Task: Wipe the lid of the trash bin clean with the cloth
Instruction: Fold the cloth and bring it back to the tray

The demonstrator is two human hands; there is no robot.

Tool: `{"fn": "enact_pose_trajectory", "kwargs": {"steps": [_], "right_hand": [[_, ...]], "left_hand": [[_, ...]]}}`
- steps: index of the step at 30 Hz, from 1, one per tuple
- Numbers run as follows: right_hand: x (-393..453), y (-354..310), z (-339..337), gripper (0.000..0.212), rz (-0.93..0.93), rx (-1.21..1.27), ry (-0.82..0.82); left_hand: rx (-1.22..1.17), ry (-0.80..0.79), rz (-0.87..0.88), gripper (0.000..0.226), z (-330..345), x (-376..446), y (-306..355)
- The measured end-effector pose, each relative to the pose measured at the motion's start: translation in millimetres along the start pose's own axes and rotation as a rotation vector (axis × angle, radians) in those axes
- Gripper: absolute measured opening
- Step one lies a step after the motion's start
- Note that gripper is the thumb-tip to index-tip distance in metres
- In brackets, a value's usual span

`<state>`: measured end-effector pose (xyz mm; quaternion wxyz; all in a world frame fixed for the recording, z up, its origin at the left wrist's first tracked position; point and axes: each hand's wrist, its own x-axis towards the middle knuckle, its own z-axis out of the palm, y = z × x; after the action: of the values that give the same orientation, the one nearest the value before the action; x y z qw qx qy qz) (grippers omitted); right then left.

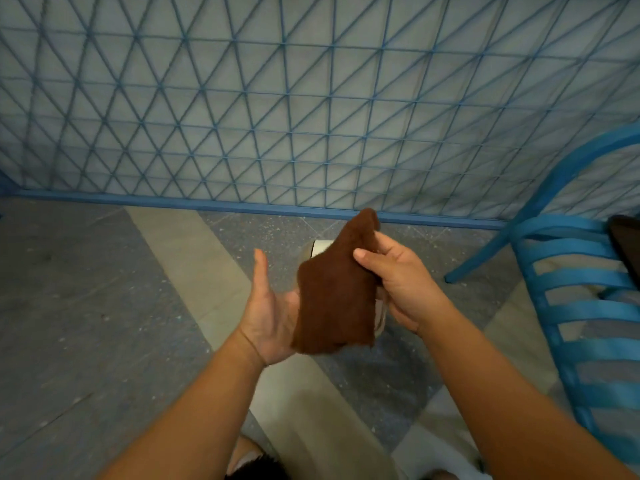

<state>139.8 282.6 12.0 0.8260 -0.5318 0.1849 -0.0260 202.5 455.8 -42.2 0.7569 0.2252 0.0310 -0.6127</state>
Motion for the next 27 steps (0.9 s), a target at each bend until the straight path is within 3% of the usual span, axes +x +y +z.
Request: {"fn": "enact_pose_trajectory", "kwargs": {"steps": [2, 5, 10, 14, 18, 22, 24, 27], "right_hand": [[-3, 5, -9, 0.033, 0.041, -0.074, 0.058], [-6, 15, -22, 0.034, 0.060, -0.156, 0.159], [-4, 23, -31, 0.041, 0.012, -0.256, 0.407], [-6, 20, -38, 0.040, -0.071, -0.362, 0.245], [-6, 14, -46, 0.050, -0.055, -0.777, 0.200], [-9, 5, -58, 0.016, -0.205, -1.158, 0.261], [-11, 1, -70, 0.012, -0.257, -1.141, 0.290], [-19, -9, -85, 0.011, -0.203, -0.838, 0.243]], "left_hand": [[0.097, 0.112, 0.120, 0.090, 8, 9, -7], [0.323, 0.437, 0.277, 0.050, 15, 21, -8], [0.647, 0.650, 0.397, 0.017, 18, 27, -5], [0.771, 0.734, 0.471, 0.013, 19, 28, -6], [0.873, 0.799, 0.537, 0.014, 24, 31, -7], [1.026, 0.828, 0.597, 0.017, 30, 37, -8], [1.059, 0.796, 0.607, 0.018, 33, 41, -9], [1.064, 0.686, 0.632, 0.019, 42, 50, -11]]}}
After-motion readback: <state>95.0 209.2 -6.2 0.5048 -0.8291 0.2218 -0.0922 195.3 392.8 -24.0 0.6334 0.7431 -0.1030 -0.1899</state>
